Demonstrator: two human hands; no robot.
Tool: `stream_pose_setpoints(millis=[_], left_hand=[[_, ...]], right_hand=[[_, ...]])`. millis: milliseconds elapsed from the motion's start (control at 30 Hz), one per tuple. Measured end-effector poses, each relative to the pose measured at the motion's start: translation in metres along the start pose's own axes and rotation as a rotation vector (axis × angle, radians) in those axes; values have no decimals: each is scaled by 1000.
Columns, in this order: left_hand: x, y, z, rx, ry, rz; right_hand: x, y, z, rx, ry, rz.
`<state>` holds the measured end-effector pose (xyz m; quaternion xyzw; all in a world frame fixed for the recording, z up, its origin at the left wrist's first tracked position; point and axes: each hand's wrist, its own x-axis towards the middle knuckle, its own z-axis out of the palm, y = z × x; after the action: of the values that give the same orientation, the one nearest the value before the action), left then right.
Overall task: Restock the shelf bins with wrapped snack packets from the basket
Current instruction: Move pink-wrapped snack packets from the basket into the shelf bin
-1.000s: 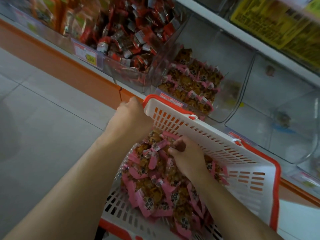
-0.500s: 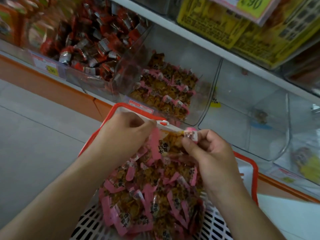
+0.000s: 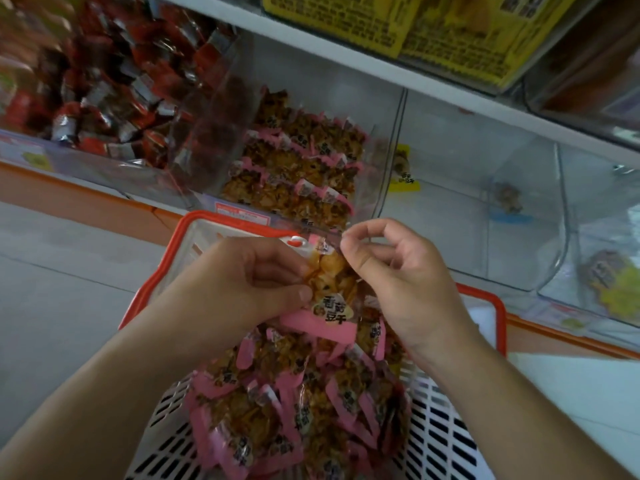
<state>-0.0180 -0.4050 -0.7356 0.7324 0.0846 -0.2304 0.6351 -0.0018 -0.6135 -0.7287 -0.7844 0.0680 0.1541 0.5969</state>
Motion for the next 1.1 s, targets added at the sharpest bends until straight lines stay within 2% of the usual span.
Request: stream_pose_setpoints(millis=[133, 200, 300, 400, 467, 567, 600, 733, 800, 933, 1100], left_hand=[[1, -2, 6, -39, 122, 7], [2, -2, 7, -84, 163, 1], [4, -1, 6, -59, 157, 3], [2, 6, -2, -135, 149, -11], [2, 5, -16, 20, 203, 56], [6, 1, -42, 619, 341, 125], [9, -3, -49, 727, 348, 129], [19, -18, -53, 737, 220, 60], [20, -20, -51, 703, 219, 54], [23, -17, -51, 699, 246, 80], [24, -19, -52, 719, 266, 89]], right_hand=[[-5, 3, -6, 69, -47, 33], [-8, 3, -2, 25, -47, -15], [-9, 6, 6, -10, -4, -54], [-8, 1, 13, 6, 47, -56], [-2, -12, 19, 3, 97, -76], [32, -35, 32, -38, 182, -125], [52, -40, 38, -59, 210, -141], [151, -41, 58, -222, 365, -158], [196, -39, 65, -360, 438, -121], [254, -34, 72, -524, 464, -52], [274, -17, 78, -790, 460, -115]])
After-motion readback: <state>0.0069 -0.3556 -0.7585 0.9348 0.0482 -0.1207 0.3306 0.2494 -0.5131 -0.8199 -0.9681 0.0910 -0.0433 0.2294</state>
